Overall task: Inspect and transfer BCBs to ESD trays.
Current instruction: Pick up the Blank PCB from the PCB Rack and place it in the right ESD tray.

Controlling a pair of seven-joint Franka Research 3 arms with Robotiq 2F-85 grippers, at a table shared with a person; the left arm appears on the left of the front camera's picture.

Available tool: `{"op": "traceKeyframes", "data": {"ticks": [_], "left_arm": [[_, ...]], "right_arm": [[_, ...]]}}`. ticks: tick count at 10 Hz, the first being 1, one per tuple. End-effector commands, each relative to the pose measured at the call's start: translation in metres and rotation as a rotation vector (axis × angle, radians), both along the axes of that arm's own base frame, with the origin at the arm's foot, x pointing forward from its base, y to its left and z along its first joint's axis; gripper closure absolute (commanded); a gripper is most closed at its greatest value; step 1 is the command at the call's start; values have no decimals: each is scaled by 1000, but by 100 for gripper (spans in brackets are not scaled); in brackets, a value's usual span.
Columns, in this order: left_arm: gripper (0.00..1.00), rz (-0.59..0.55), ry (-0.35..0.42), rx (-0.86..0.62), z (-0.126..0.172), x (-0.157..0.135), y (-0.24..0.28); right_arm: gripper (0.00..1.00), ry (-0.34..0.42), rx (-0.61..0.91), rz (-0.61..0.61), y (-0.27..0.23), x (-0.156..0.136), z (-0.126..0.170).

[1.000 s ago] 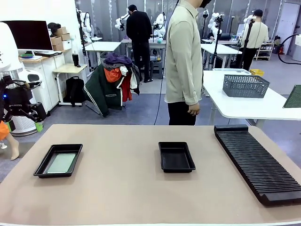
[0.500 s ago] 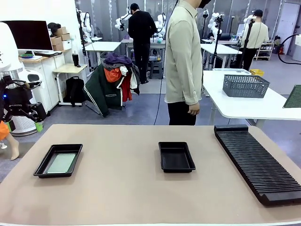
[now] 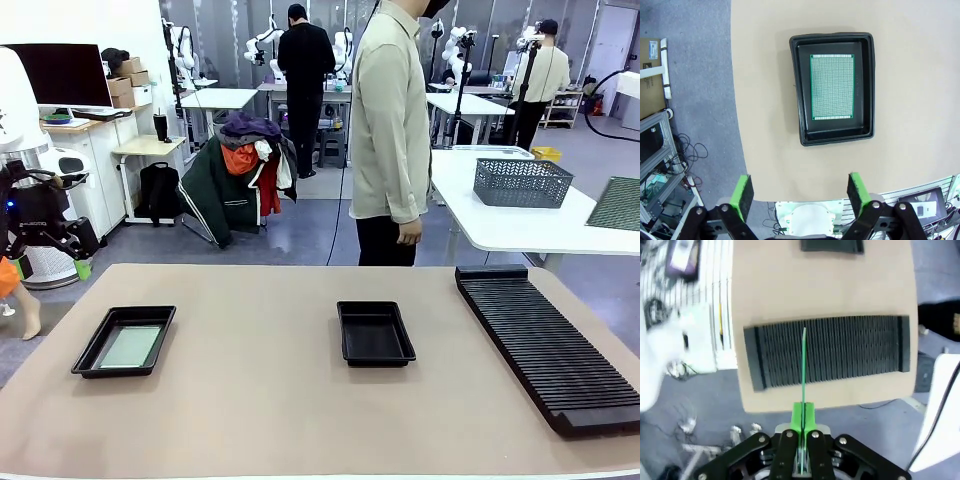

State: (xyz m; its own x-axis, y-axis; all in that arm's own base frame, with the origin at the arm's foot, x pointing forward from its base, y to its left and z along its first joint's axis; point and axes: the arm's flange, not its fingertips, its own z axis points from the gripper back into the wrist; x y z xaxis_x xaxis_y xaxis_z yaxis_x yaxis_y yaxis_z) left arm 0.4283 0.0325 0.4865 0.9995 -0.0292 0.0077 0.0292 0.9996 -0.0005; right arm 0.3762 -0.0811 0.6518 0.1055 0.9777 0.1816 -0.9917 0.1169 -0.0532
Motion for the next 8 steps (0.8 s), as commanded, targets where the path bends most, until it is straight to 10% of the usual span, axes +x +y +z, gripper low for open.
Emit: {"op": "traceKeyframes", "data": {"ticks": [1, 8], "left_arm": [[0, -7, -9, -1, -1, -1, 1], [0, -7, -9, -1, -1, -1, 1]], "right_arm": [[98, 111, 207, -302, 4, 25, 0], [98, 576, 560, -977, 67, 60, -112]]}}
